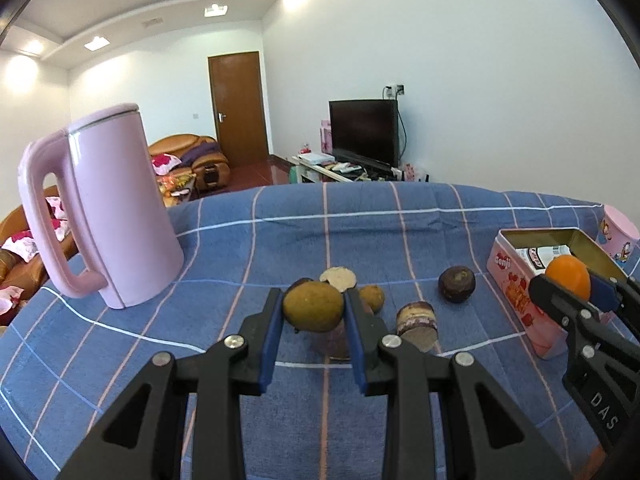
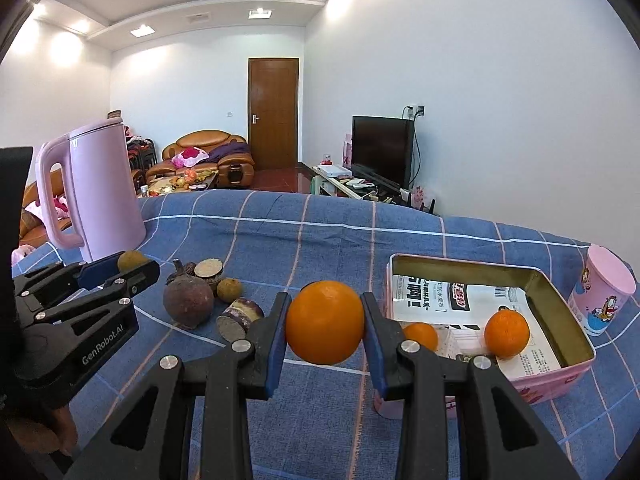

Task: Organize fruits
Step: 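Carry the orange and yellow-brown fruit toward the pink tin with both tools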

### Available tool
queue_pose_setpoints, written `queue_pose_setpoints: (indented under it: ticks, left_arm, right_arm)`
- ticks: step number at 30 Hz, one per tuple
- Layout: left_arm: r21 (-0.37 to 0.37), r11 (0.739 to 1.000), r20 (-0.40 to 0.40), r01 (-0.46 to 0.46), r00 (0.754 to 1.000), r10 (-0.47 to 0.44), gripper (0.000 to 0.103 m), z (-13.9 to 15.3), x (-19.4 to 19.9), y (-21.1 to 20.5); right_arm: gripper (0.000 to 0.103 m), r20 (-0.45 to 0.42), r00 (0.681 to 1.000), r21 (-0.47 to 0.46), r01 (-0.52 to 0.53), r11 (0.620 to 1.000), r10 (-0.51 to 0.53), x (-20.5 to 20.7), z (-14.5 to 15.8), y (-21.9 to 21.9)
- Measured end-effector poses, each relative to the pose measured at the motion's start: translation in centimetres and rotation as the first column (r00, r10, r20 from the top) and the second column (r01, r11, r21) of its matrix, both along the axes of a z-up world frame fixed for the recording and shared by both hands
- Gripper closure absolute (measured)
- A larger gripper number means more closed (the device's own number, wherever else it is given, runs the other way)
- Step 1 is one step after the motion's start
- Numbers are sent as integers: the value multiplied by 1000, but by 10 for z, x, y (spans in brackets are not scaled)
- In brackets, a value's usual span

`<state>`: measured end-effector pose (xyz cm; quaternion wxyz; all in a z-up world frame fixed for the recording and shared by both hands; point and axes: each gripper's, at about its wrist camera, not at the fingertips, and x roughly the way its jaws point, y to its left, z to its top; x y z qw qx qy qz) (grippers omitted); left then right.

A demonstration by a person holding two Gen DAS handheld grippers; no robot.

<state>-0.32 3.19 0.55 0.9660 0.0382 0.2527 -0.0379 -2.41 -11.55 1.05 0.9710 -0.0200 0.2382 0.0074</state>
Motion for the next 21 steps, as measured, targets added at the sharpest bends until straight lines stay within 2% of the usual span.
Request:
queue_pose_setpoints:
  ticks: [21]
  left_arm:
    - [-31,999,-2,-21,1000,21,72,0,-19,-20]
  right_arm:
    - [66,-9,1000,-7,27,1000,-27,-8,0,-8]
